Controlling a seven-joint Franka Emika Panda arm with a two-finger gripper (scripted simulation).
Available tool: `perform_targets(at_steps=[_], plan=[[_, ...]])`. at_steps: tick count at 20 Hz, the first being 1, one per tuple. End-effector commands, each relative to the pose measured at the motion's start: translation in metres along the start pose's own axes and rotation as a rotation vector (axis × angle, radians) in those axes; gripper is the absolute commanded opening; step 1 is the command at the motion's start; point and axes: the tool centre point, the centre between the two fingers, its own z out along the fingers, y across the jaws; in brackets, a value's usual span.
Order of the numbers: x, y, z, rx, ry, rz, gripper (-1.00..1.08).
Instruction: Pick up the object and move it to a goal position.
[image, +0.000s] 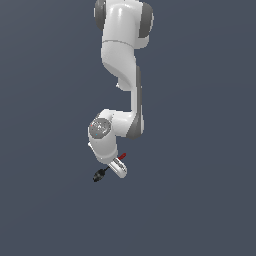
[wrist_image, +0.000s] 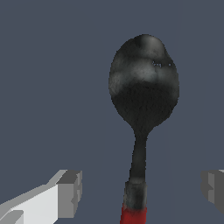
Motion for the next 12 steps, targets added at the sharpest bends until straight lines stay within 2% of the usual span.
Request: perform_targets(at_steps=[1,2,3,12], plan=[[0.0011,-0.0008,0.0021,0.001,0.001,0.000,1.00],[0.0012,-0.0009,0.0020,0.001,0.001,0.000,1.00],[0.0012,-0.0009,0.0020,0.001,0.001,0.000,-1.00],[0.0012,-0.0009,0.0020,0.001,0.001,0.000,-1.00]])
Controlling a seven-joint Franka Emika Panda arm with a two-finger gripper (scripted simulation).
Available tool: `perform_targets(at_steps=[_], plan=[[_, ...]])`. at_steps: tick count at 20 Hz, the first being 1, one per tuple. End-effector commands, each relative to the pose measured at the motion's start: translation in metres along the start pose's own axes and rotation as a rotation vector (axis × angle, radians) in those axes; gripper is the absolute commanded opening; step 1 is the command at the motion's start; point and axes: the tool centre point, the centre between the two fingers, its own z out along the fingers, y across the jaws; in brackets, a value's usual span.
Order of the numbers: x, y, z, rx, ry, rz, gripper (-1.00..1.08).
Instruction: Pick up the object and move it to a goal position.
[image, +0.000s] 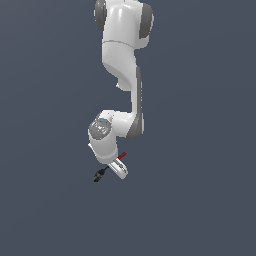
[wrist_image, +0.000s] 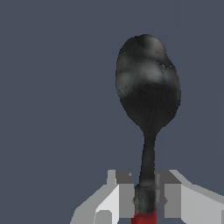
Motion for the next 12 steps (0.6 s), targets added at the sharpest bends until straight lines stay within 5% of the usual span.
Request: perform_targets(at_steps=[1,12], plan=[[0.000,0.000,0.000,0.000,0.000,0.000,-1.00],[-0.010,0.007,-0.021,0.000,0.000,0.000,-1.00]])
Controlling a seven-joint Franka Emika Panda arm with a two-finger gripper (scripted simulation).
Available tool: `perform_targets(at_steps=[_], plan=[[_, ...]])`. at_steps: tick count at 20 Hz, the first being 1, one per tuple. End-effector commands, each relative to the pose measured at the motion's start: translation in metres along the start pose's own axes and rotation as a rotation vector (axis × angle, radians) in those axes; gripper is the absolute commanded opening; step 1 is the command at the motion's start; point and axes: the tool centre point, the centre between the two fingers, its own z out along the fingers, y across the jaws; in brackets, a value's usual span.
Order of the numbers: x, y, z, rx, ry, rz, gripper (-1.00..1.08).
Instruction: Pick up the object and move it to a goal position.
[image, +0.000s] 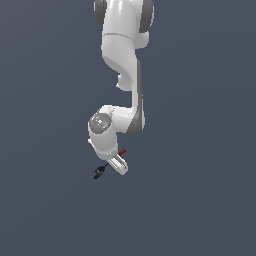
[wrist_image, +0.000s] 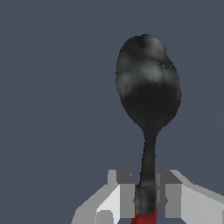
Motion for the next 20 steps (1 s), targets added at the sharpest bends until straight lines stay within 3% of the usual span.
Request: perform_targets(at_steps=[1,20], plan=[[-0.004,0.003,-0.010,0.001,0.000,0.000,-1.00],[-0.067,0.050,-0.141,0.002,-0.002,0.001,-1.00]])
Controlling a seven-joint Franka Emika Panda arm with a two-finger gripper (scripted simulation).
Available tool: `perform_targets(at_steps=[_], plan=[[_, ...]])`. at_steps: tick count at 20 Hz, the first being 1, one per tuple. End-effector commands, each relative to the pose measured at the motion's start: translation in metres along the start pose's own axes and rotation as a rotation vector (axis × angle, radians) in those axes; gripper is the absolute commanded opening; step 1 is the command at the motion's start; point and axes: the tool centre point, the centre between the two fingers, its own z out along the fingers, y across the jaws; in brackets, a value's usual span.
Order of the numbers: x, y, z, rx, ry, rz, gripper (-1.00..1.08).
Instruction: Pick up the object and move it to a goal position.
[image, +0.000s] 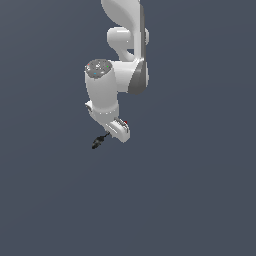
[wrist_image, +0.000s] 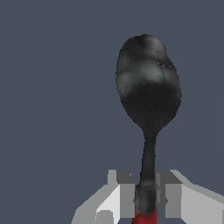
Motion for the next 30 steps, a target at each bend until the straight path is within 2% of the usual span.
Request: perform_targets(at_steps=[1,19,30], plan=[[-0.009,0.007,-0.020,0.000,0.000,0.000,-1.00],[-0.071,0.054,-0.161,-0.003,0.002,0.001,-1.00],[-0.086,0.065,-0.201,-0.004,0.002,0.002,-1.00]])
